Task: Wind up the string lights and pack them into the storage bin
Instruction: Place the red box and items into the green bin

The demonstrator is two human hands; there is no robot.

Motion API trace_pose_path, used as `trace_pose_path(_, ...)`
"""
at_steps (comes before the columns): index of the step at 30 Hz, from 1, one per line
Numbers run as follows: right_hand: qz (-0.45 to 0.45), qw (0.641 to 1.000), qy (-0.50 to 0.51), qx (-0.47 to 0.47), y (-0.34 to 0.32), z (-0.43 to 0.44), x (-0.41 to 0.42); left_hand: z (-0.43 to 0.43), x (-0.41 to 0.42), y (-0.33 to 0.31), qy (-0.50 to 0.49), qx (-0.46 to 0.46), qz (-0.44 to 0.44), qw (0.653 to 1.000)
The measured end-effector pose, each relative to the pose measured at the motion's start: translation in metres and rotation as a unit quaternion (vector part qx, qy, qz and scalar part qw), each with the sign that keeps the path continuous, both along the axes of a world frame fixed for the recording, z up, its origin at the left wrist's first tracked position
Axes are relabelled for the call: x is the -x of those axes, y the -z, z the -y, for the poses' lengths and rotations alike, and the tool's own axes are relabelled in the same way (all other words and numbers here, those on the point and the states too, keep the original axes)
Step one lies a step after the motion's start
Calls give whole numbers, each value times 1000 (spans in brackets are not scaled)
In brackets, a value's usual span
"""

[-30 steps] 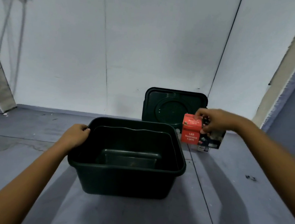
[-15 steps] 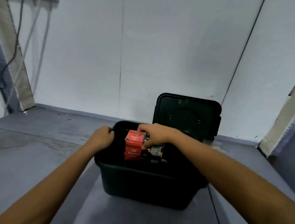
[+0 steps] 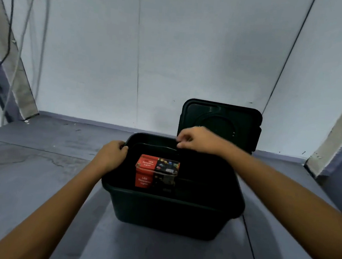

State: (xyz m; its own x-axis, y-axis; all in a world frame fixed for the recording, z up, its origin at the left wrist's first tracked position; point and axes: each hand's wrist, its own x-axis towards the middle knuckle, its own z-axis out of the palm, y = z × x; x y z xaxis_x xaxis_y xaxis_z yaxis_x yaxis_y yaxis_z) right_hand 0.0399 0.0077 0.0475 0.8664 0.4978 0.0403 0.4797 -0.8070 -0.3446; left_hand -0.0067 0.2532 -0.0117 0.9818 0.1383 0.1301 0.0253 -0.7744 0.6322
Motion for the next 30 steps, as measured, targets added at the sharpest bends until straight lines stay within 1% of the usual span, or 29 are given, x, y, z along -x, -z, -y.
trace_pose_path(2, 15, 998, 60, -5, -13, 45, -9, 2, 1, 0, -1, 4, 4, 1000)
trace_pose_path(3, 11, 996, 90, 6, -12, 69, -15, 3, 1, 0, -3, 4, 4, 1000)
trace_pose_path(6, -25, 982, 161, 97, 9, 130, -28, 4, 1, 0, -7, 0, 4, 1000)
trace_pose_path(9, -38, 960, 194, 199, 45, 165, -32, 3, 2, 1, -8, 3, 5, 1000)
trace_pose_path(13, -60, 941, 229, 241, 79, 187, -32, 3, 2, 1, -9, 13, 8, 1000)
trace_pose_path(17, -20, 936, 254, 241, 89, 194, -35, 4, 3, 1, -10, 21, 4, 1000)
trace_pose_path(22, -39, 943, 229, 240, 75, 189, -31, 4, 3, 0, -10, 22, -2, 1000)
trace_pose_path(25, 0, 960, 199, 199, 35, 172, -25, 5, 4, -1, -10, 26, -3, 1000)
trace_pose_path(28, 51, 975, 161, 141, -21, 145, -12, 5, 5, -2, -13, 32, -8, 999)
trace_pose_path(30, 91, 980, 121, 125, -57, 119, 4, 6, 5, -3, -14, 29, -8, 999)
